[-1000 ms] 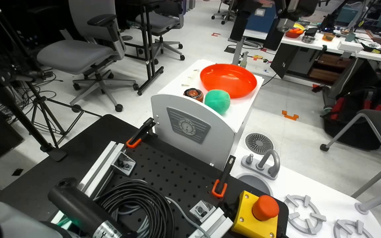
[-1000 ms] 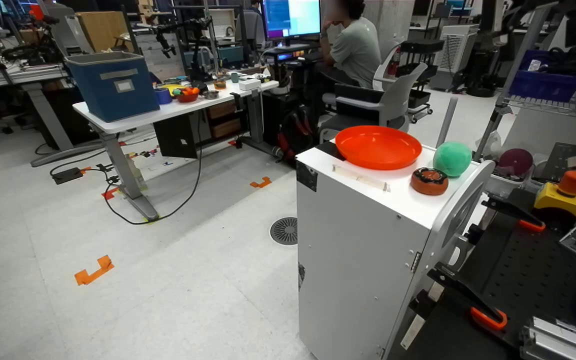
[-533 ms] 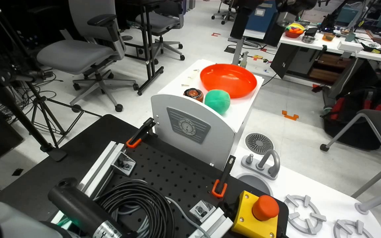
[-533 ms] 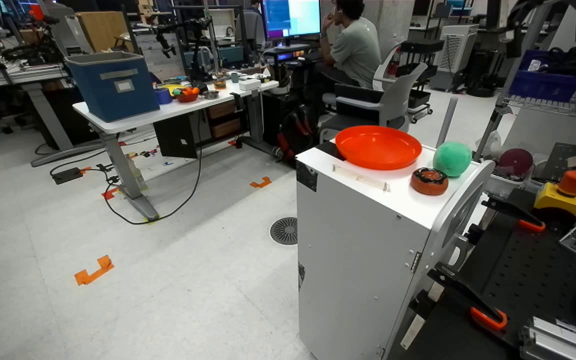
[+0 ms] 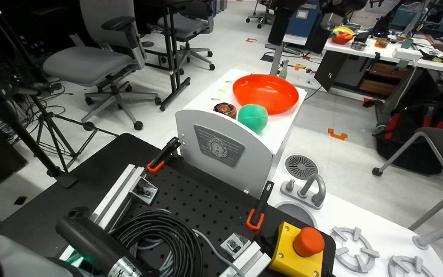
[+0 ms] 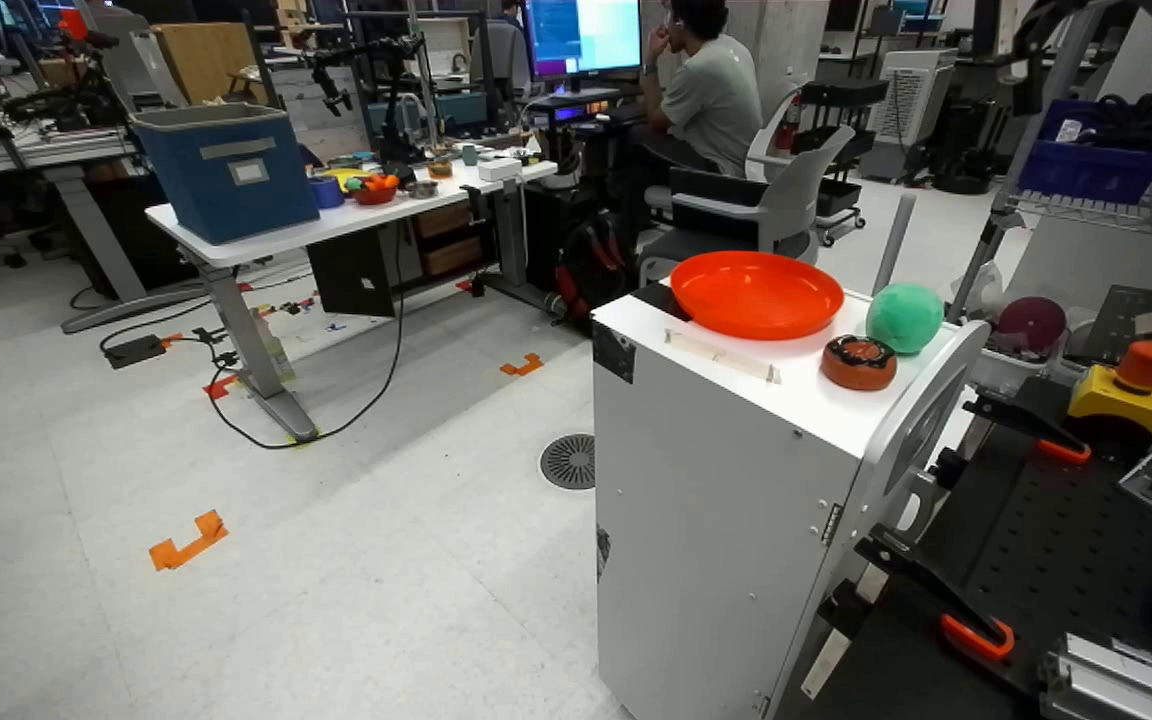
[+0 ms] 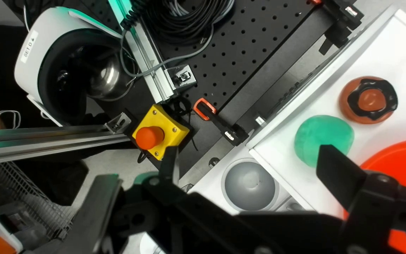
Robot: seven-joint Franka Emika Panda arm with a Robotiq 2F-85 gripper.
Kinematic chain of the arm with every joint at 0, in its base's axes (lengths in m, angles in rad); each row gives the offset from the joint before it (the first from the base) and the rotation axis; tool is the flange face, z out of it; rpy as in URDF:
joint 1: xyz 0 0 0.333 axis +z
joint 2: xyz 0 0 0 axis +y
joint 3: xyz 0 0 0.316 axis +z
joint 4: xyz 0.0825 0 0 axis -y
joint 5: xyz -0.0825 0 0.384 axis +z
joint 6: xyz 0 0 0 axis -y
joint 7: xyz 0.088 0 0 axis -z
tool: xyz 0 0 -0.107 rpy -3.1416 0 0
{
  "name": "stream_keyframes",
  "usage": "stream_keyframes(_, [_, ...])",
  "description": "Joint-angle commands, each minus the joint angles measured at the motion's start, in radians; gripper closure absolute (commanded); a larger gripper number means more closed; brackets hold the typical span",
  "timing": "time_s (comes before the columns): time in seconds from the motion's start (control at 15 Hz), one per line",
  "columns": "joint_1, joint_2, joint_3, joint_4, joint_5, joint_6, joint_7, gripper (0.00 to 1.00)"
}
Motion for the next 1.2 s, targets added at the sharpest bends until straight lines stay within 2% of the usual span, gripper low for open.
stream_keyframes(0.0, [-0.002, 0.001, 0.005, 0.005, 0.005, -0.004, 0.005, 0.0])
stream_keyframes(1.13, [-0.001, 0.004, 0.013, 0.017, -0.009, -0.026, 0.011, 0.0])
